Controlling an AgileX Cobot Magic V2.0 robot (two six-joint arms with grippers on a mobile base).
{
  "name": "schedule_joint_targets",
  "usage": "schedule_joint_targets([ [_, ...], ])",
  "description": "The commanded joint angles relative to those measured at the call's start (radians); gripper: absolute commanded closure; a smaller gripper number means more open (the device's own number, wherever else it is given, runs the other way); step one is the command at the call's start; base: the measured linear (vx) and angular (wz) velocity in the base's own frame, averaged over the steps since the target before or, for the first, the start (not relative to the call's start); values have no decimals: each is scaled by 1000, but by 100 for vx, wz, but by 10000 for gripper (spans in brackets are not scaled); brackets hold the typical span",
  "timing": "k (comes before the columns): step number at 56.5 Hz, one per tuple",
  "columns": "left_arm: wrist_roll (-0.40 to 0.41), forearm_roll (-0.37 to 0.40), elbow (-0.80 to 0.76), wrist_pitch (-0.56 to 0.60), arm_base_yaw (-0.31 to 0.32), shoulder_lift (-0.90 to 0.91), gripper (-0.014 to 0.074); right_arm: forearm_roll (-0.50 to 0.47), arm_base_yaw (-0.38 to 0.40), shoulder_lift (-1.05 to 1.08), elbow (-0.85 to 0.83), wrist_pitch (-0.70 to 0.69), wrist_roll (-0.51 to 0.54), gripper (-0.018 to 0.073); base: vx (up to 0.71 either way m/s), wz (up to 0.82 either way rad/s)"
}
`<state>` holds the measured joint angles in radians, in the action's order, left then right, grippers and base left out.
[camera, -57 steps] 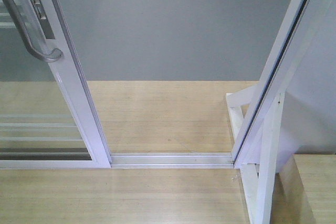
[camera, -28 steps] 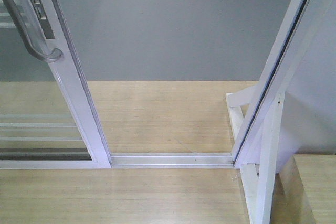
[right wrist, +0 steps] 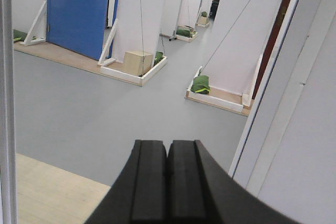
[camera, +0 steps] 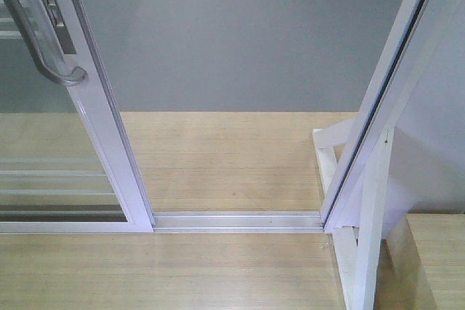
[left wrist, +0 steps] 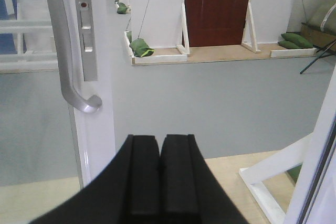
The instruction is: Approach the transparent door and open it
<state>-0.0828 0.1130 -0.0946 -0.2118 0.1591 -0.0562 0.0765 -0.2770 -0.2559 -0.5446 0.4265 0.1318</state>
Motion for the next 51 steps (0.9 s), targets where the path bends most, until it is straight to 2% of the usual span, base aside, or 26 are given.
schedule_joint_targets([
  [1,14,10,51,153,-1,48,596,5,1,-11,-28,-80,0,565,0,0],
  [5,14,17,102,190,-1,88,596,5,1,-11,-28,-80,0,565,0,0],
  [9,8,5,101,161,-1,82,596,5,1,-9,-28,-79,0,565,0,0],
  [51,9,4,101,156,-1,81,596,5,1,-9,-28,-79,0,565,0,0],
])
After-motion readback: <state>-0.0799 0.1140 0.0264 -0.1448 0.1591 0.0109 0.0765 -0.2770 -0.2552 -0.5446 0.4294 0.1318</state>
